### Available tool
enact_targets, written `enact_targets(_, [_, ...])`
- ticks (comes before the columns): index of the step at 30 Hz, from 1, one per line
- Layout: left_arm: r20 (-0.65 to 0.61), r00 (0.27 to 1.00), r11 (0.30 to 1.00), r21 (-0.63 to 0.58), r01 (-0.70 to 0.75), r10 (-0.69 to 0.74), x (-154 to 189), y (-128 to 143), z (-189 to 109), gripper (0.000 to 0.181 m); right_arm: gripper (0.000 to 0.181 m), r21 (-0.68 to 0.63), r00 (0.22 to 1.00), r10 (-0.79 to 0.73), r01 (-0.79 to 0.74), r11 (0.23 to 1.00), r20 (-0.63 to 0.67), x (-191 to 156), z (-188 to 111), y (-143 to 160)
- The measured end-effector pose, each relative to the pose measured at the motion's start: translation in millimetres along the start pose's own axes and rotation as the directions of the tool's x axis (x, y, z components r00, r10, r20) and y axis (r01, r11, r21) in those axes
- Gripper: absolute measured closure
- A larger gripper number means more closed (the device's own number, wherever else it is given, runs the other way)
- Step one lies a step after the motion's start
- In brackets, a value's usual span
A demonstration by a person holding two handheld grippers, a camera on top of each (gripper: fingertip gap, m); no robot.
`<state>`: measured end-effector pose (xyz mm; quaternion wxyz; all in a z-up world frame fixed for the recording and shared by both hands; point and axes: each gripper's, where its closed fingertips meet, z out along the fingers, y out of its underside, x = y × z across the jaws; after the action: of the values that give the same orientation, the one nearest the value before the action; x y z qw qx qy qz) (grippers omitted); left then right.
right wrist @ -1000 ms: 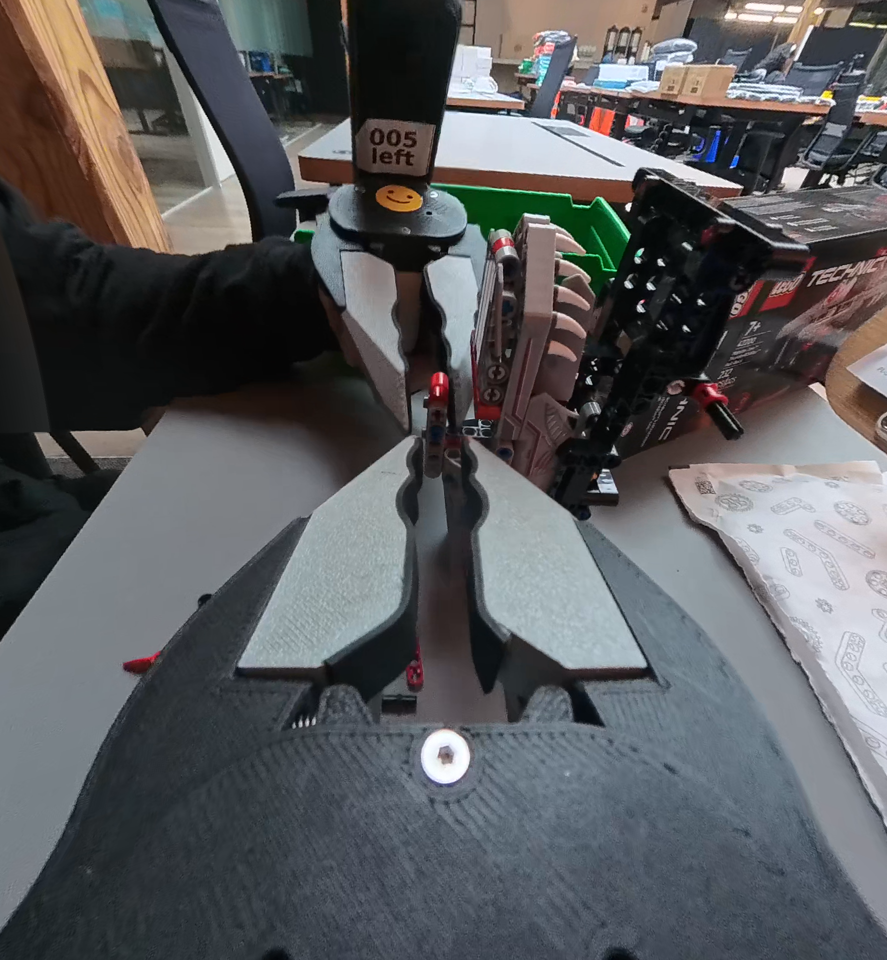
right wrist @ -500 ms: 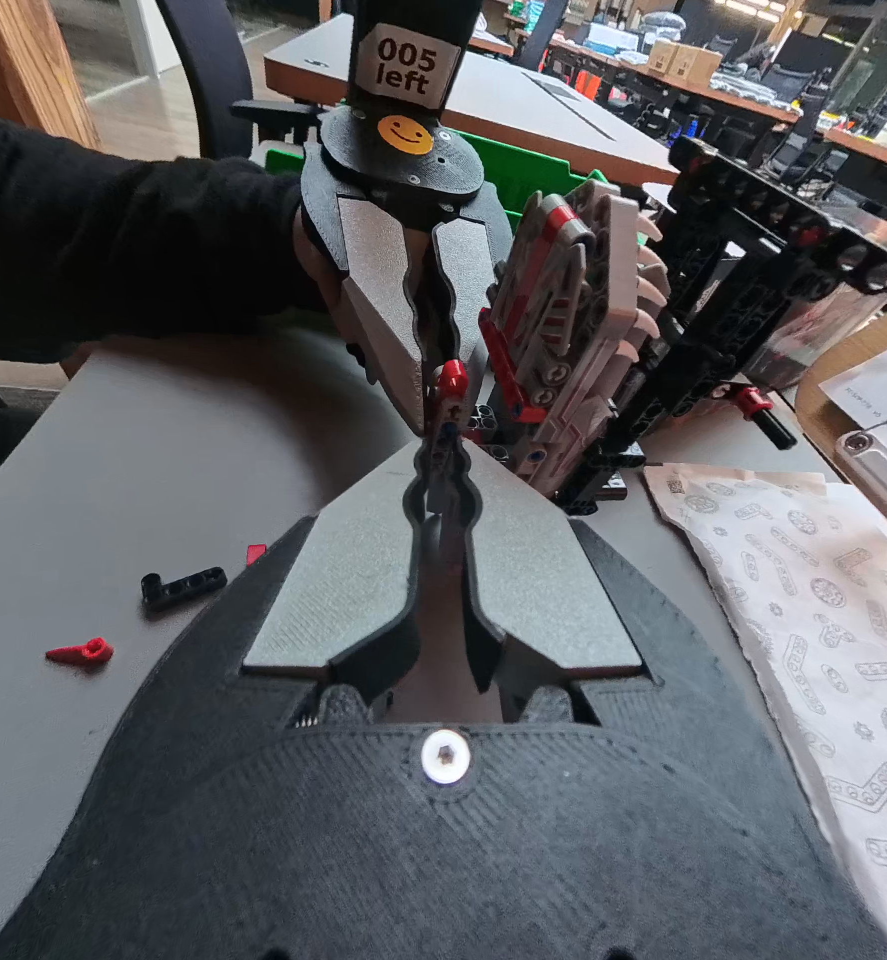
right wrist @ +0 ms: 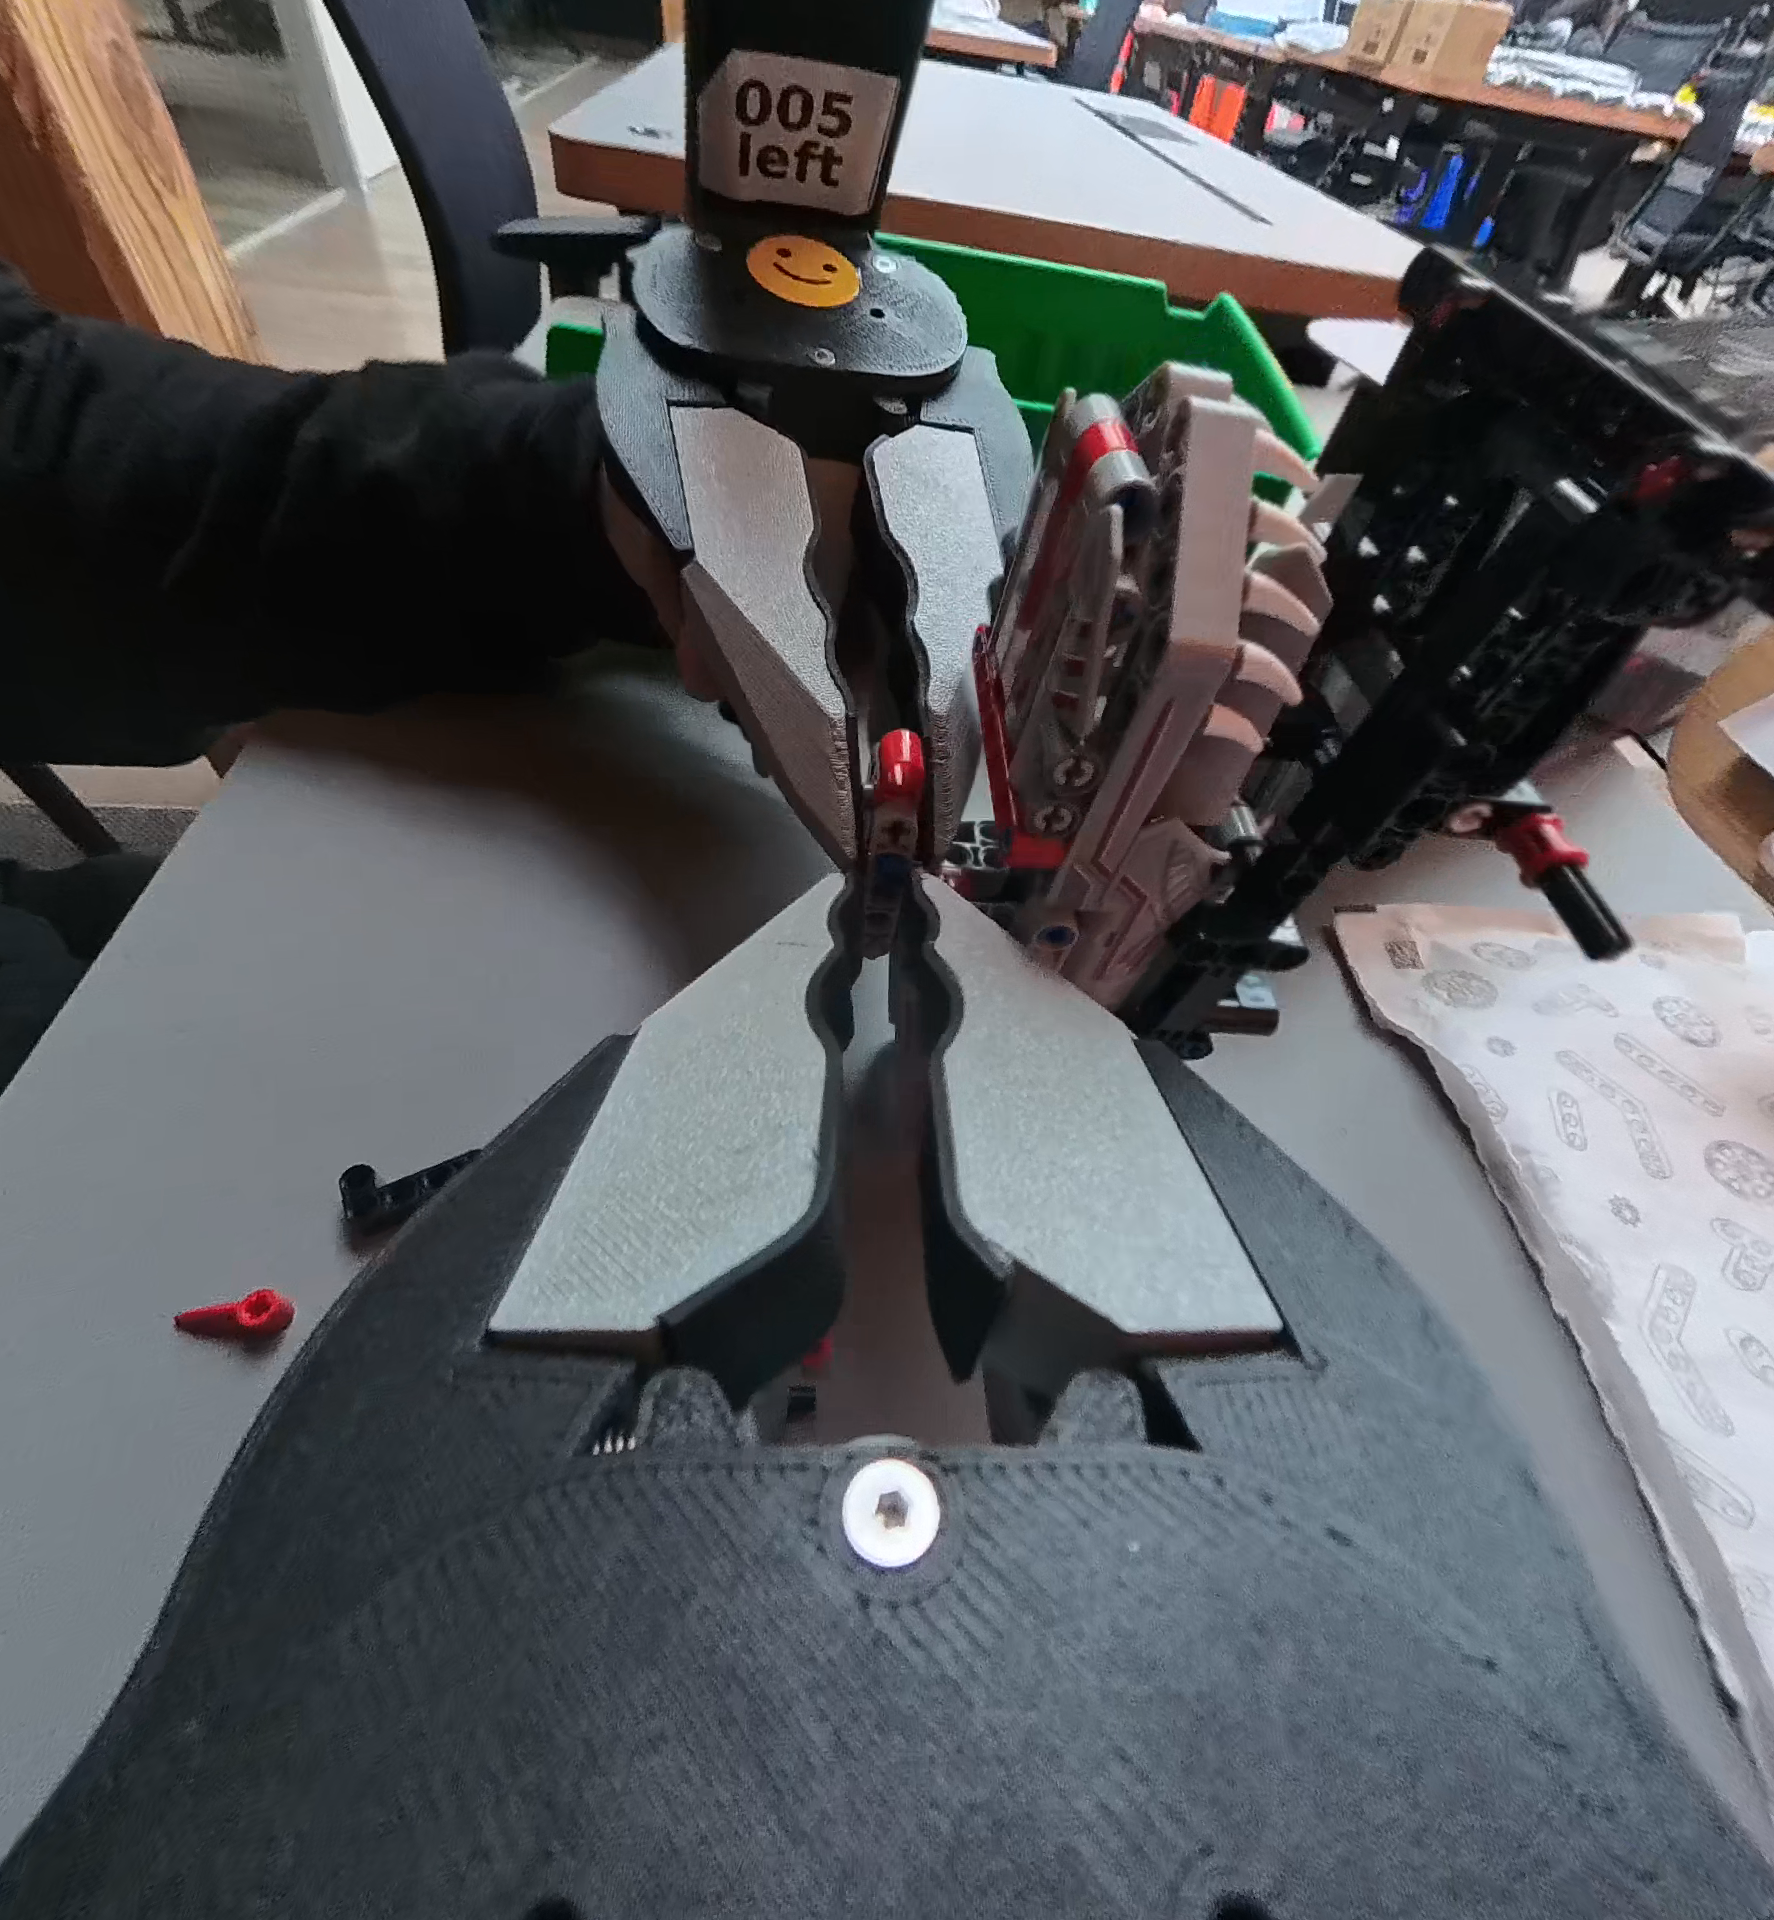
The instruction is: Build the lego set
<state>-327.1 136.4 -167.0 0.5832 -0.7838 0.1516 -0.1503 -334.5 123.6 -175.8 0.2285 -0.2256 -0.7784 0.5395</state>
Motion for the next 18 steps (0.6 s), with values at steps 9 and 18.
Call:
enact_targets(9, [0.023,1.0,0.998,-0.054,0.019,-0.018,-0.7,-0.2,-0.8,0.175,0.178,0.037,0.99,0.132,-0.134,0.99,0.059,2.2,-4.9,-1.2])
enact_targets(18, [0.016,1.0,0.999,-0.047,0.023,-0.022,2.8,-4.0,-0.4,0.175,0.178,0.07,0.979,0.176,-0.183,0.981,0.102,-0.2,-10.2,-4.4])
